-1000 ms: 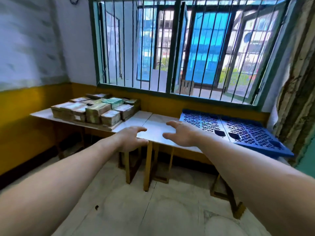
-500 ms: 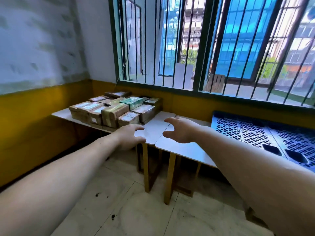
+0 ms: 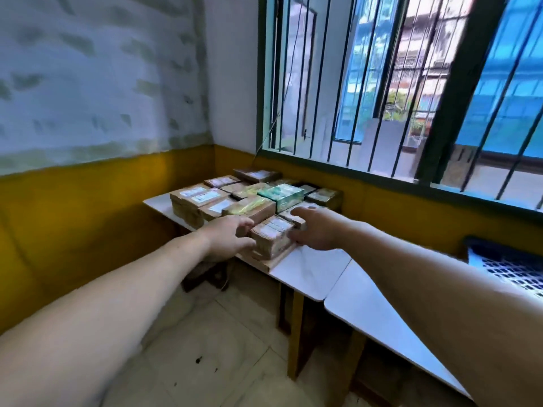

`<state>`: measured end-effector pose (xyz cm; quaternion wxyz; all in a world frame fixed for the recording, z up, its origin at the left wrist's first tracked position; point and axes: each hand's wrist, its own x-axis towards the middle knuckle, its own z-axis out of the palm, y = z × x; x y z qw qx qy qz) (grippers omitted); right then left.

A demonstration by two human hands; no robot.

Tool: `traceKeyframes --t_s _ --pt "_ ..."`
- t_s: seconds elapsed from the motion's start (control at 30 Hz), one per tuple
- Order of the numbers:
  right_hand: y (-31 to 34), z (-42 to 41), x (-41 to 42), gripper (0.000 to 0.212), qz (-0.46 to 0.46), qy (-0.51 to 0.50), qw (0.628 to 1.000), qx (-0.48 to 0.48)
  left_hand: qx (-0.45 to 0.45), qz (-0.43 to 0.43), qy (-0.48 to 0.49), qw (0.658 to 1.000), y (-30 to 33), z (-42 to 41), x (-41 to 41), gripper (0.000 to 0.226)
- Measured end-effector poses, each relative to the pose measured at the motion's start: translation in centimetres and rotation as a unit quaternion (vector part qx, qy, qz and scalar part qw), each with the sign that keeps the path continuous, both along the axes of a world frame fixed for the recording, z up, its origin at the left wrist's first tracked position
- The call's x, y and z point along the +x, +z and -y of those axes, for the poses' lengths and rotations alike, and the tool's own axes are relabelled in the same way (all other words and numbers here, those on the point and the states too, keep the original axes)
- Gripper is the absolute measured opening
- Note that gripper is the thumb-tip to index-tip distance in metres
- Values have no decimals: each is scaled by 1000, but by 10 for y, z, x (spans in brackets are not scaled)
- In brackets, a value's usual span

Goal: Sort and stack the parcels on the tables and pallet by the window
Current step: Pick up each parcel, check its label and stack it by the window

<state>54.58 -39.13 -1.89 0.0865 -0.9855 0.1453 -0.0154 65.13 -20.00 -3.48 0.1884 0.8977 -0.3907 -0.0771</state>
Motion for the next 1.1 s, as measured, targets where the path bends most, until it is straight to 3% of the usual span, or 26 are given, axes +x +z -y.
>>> traceKeyframes --t_s 0.3,0.6,1.1 --pt "1 -18 195 65 12 14 1000 -12 -33 -24 26 999 -1 -19 188 58" --pt "-9 -6 346 67 49 2 997 54 -63 -53 43 996 -16 5 328 56" --pt "-48 131 573 65 36 -2 997 66 -6 -19 39 999 -37 129 540 56"
